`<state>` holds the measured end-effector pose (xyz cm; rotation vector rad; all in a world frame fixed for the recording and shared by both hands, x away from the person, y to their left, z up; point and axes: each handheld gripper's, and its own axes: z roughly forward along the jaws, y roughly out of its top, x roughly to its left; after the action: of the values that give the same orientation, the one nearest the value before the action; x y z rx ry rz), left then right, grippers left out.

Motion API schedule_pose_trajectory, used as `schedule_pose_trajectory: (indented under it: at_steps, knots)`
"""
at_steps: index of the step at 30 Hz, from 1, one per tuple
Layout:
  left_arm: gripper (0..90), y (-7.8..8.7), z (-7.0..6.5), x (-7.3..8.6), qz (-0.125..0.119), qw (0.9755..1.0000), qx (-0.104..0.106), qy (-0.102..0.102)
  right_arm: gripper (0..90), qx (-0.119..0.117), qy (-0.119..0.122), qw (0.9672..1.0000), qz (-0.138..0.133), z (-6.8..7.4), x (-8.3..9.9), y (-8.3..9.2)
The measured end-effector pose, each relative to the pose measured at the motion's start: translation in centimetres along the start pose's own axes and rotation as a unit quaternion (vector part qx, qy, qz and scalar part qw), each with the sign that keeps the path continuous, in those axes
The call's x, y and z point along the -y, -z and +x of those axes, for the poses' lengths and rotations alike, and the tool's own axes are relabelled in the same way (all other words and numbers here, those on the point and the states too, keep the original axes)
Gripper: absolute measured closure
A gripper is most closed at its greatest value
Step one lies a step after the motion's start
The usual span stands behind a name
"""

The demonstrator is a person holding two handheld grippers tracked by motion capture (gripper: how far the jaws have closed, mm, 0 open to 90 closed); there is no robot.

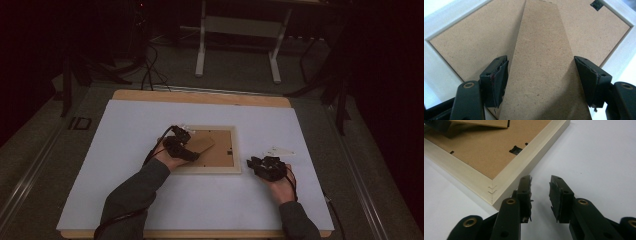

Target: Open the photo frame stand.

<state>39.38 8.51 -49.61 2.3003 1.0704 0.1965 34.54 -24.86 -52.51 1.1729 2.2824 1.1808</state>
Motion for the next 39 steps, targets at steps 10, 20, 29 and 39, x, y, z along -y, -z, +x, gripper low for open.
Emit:
schedule_pose_trajectory:
  at_steps: [10,20,29,39]
  knots:
    - [33.2,0.1,-0.2,0.4,-0.014,0.9998,-0.002,-0.011,70.0,0.0,0.003,1.0,0.004,0.1,0.0,-0.1]
    - [36.7,1.1,-0.9,-0.1,-0.033,0.9991,-0.001,-0.026,69.5,-0.003,0.005,1.0,0.002,0.4,-0.1,-0.3]
    - [36.7,1.3,-1.4,-0.1,-0.038,0.9981,-0.016,-0.045,69.3,-0.007,0.007,1.0,0.001,0.7,-0.3,-0.5]
    - [36.8,2.3,-2.5,-0.3,-0.055,0.994,-0.043,-0.084,67.5,-0.016,0.004,0.9999,-0.002,1.1,-0.9,-1.1]
